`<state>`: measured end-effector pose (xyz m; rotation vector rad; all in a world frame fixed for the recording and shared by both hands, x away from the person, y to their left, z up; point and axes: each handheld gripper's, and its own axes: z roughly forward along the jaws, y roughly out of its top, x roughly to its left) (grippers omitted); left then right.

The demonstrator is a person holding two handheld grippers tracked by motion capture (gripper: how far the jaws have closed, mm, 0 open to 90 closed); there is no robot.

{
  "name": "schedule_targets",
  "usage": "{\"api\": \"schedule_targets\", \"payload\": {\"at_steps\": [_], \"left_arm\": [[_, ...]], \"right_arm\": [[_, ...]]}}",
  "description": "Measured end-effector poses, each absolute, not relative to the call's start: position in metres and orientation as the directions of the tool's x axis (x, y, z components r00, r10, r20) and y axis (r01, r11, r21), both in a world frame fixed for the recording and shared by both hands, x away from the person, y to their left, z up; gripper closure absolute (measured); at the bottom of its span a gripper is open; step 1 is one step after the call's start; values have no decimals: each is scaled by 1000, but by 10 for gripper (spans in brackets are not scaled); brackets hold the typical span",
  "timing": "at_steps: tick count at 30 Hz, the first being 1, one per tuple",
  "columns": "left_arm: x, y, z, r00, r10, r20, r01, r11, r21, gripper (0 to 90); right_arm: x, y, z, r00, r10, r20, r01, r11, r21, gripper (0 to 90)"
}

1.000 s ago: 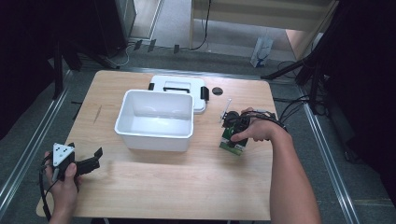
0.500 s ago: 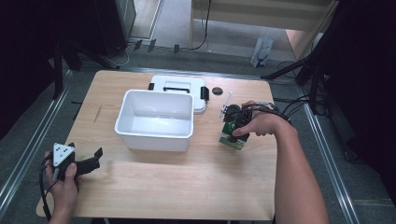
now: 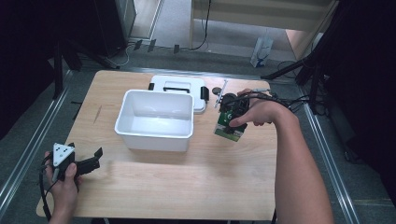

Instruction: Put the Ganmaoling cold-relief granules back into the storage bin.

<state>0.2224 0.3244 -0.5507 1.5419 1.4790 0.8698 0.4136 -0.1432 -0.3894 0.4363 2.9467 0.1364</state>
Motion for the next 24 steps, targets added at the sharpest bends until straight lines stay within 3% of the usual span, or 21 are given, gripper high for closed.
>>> {"api": "schedule_targets", "payload": {"at_steps": [24], "left_arm": [[222,325,-550,79,995,-56,441,15,897,1]], "right_arm": [[415,-84,-328,-965,200,-169,177,974,140,162]]}}
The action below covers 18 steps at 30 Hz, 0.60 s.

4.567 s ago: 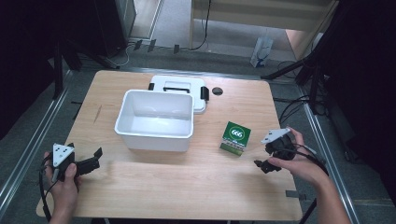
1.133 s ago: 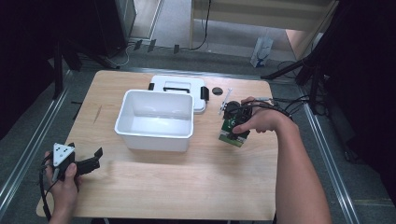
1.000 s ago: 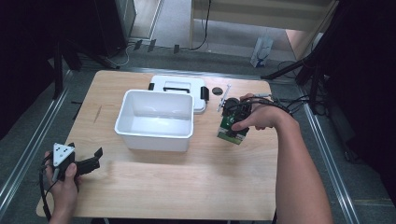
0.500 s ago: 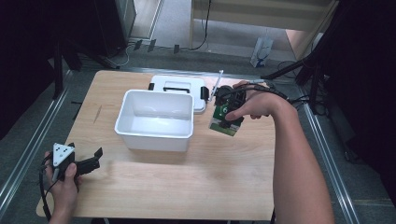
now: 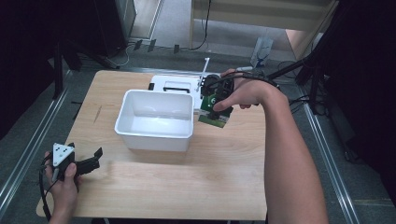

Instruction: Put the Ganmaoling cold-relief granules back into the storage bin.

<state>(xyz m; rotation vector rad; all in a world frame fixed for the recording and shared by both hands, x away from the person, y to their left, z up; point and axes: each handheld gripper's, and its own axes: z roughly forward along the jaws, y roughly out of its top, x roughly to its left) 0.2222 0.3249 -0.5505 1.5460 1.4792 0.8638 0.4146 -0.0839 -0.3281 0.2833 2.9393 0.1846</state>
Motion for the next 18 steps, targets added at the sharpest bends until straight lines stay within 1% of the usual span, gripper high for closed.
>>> {"api": "schedule_targets", "payload": {"at_steps": [4,11,18], "left_arm": [[222,324,-551,77,996,-52,439,12,898,0],[222,325,-550,80,995,-57,442,15,897,1],[222,326,-550,82,995,-60,443,17,896,1]], "right_arm": [[414,-63,-323,-973,169,-160,149,981,125,162],[413,-28,-313,-977,125,-173,103,986,134,162],[410,-3,-315,-982,96,-166,73,988,135,162]]}}
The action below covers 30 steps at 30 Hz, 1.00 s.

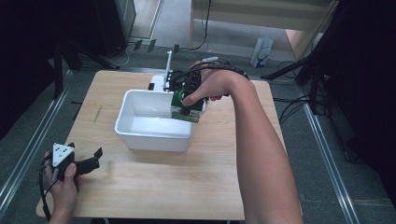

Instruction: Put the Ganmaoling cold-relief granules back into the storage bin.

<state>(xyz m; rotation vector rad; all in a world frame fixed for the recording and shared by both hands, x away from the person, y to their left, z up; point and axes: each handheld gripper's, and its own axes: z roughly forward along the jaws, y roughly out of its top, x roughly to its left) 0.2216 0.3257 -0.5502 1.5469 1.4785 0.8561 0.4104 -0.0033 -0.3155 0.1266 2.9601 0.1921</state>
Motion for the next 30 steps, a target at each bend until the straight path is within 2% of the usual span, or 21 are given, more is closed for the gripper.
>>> {"api": "schedule_targets", "payload": {"at_steps": [9,30], "left_arm": [[222,326,-551,81,995,-66,439,24,898,1],[222,326,-551,80,995,-66,436,25,899,1]], "right_arm": [[412,16,-327,-984,60,-169,38,991,130,162],[417,19,-359,-985,25,-168,3,992,125,161]]}}
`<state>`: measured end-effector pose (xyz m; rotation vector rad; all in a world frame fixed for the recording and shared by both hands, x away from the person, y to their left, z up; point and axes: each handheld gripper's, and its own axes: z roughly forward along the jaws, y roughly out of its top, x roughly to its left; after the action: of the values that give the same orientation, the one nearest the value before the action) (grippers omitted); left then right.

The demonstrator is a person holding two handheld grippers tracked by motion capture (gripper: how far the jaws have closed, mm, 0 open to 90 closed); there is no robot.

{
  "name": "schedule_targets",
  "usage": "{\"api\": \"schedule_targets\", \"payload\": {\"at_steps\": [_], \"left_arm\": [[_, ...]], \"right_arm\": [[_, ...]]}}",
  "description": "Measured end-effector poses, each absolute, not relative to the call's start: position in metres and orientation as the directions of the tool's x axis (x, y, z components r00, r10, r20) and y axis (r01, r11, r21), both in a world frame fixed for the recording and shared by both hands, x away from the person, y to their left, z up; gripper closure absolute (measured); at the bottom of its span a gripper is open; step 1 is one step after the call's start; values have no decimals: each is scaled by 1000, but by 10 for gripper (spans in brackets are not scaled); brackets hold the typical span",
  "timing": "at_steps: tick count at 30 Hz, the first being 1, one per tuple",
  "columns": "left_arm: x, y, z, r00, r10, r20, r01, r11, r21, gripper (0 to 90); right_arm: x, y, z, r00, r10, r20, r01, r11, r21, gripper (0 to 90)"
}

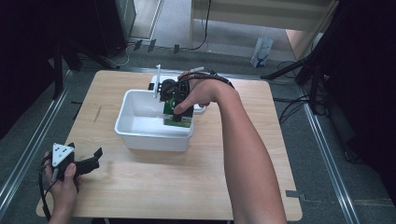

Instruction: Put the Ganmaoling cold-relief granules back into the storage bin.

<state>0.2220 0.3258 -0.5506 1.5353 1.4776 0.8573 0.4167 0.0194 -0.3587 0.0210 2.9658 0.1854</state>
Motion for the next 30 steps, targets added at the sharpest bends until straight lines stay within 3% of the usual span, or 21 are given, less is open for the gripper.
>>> {"api": "schedule_targets", "payload": {"at_steps": [17,30], "left_arm": [[222,326,-551,81,994,-69,436,28,899,1],[222,326,-551,81,994,-69,435,27,900,1]], "right_arm": [[423,20,-401,-990,15,-142,-5,991,137,158],[423,26,-426,-992,14,-126,2,995,95,155]]}}
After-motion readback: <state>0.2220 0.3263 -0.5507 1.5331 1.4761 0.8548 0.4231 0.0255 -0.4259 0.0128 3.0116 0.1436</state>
